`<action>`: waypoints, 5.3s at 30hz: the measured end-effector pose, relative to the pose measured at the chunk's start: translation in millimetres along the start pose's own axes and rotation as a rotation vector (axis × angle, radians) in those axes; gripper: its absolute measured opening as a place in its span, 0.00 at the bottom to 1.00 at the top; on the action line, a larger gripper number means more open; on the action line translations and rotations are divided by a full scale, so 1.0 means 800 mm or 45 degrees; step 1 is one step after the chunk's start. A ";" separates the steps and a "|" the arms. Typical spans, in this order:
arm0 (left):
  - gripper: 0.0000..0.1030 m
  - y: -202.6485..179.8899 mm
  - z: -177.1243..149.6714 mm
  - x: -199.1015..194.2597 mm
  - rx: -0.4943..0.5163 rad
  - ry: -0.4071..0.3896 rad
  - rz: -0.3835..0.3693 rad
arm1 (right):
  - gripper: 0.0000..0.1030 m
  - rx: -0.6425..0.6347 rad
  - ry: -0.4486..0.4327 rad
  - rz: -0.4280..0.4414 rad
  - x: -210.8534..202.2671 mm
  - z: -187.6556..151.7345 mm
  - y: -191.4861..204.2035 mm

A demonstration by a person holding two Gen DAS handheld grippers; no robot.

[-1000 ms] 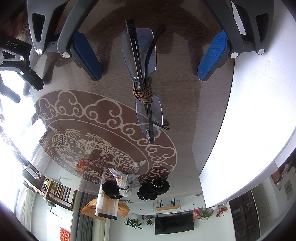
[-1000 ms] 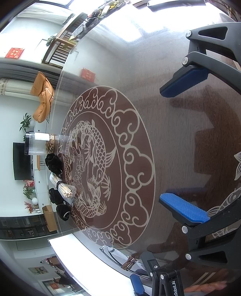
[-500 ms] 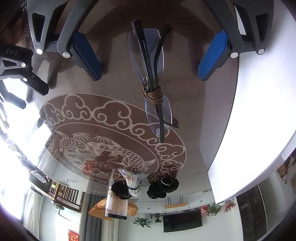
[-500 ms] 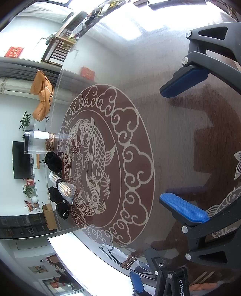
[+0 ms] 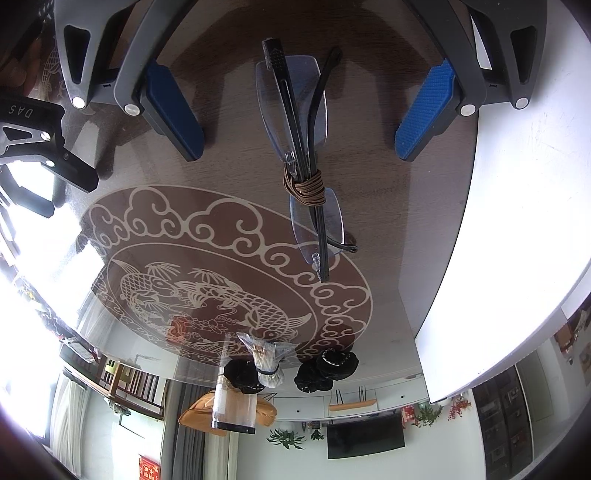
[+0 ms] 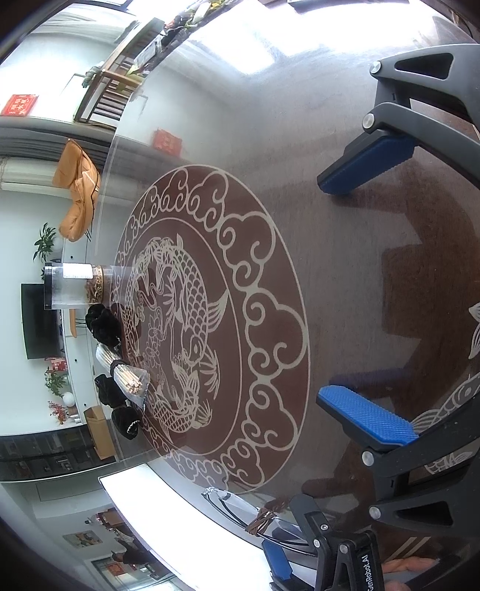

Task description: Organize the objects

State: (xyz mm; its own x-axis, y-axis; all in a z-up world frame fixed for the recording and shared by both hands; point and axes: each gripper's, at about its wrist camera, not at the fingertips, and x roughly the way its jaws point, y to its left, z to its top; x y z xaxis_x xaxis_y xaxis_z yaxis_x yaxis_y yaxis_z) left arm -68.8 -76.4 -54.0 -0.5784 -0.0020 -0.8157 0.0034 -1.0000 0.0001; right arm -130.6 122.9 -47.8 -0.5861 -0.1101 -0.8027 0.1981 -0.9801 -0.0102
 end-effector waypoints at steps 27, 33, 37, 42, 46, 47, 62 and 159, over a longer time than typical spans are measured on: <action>1.00 0.000 0.001 0.001 0.000 -0.001 0.000 | 1.00 -0.063 0.109 0.083 0.019 0.041 0.007; 1.00 0.000 0.001 0.001 0.000 -0.001 0.000 | 1.00 -0.067 0.106 0.308 0.070 0.168 0.058; 1.00 0.001 0.001 0.002 0.000 -0.001 0.000 | 0.96 -0.047 0.172 0.325 0.116 0.242 0.084; 1.00 0.001 0.001 0.002 0.000 -0.001 0.000 | 0.75 0.088 0.313 0.333 0.176 0.288 0.098; 1.00 0.000 0.001 0.003 -0.001 -0.001 0.000 | 0.27 0.055 0.291 0.295 0.186 0.284 0.103; 1.00 0.000 0.002 0.003 -0.001 0.000 0.000 | 0.28 0.040 0.284 0.310 0.184 0.279 0.101; 1.00 0.001 0.003 0.002 -0.001 -0.001 0.000 | 0.28 -0.198 0.126 0.261 -0.007 0.008 -0.033; 1.00 0.001 0.004 0.003 -0.002 -0.002 0.000 | 1.00 -0.185 0.042 0.128 -0.012 -0.020 0.013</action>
State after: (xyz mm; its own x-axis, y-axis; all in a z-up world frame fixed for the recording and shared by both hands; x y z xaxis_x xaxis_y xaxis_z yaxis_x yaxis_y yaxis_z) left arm -73.0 -77.4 -54.1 -0.5795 -0.0021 -0.8150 0.0049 -1.0000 -0.0009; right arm -110.2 116.2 -50.0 -0.5319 -0.1987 -0.8232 0.3674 -0.9300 -0.0129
